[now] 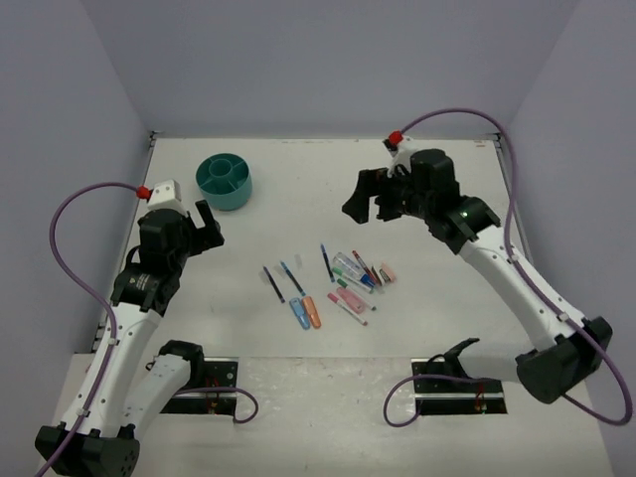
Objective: Sort the stationery into containers
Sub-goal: Pick up the pen from the center of the board.
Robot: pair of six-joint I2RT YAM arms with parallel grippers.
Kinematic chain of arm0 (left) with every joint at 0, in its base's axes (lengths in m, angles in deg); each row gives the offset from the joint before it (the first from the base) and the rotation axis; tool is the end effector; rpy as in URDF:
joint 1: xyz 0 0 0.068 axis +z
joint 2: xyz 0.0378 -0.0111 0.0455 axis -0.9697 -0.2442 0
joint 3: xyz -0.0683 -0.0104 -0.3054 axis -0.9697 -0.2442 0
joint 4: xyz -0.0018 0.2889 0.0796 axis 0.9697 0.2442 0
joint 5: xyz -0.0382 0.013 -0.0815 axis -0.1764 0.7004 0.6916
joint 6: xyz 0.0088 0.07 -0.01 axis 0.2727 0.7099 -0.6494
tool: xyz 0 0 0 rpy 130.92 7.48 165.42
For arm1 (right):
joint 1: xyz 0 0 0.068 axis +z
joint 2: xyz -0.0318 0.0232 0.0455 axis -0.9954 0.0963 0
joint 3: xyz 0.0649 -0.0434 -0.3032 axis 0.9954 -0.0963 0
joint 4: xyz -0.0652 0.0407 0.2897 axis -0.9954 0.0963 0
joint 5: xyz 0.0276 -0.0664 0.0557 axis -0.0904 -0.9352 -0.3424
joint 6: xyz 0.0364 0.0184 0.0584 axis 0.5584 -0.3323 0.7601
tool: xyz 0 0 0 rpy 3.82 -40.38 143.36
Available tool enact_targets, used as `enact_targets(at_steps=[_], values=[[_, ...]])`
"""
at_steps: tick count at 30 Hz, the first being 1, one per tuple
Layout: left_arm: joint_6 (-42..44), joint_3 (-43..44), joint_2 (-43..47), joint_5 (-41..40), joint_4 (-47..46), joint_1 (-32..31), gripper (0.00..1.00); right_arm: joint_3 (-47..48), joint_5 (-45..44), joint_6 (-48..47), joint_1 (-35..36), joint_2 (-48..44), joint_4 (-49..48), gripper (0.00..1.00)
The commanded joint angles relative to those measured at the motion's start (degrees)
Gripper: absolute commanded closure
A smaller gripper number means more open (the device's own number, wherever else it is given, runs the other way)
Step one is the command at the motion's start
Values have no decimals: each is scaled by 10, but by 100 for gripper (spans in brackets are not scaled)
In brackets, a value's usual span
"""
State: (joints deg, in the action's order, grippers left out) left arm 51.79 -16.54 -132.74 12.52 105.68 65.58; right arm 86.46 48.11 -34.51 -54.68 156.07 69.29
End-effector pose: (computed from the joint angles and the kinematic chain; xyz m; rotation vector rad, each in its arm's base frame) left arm 0.1962 -0.0217 0.3375 -0.3787 2.0241 -0.1219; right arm 0.2797 0.1743 0.4111 -0.3313 2.1223 0.7320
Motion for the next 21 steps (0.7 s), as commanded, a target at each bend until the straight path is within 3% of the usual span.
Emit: enact_targets(at_steps=[1, 7, 21], values=[[5, -5, -3, 6, -21, -3, 0, 140, -70, -33, 88, 167, 61, 22], [8, -6, -3, 8, -22, -3, 0, 255, -167, -57, 171, 339, 141, 71], [10, -6, -8, 16, -24, -3, 0, 238, -163, -19, 248, 440, 116, 71]])
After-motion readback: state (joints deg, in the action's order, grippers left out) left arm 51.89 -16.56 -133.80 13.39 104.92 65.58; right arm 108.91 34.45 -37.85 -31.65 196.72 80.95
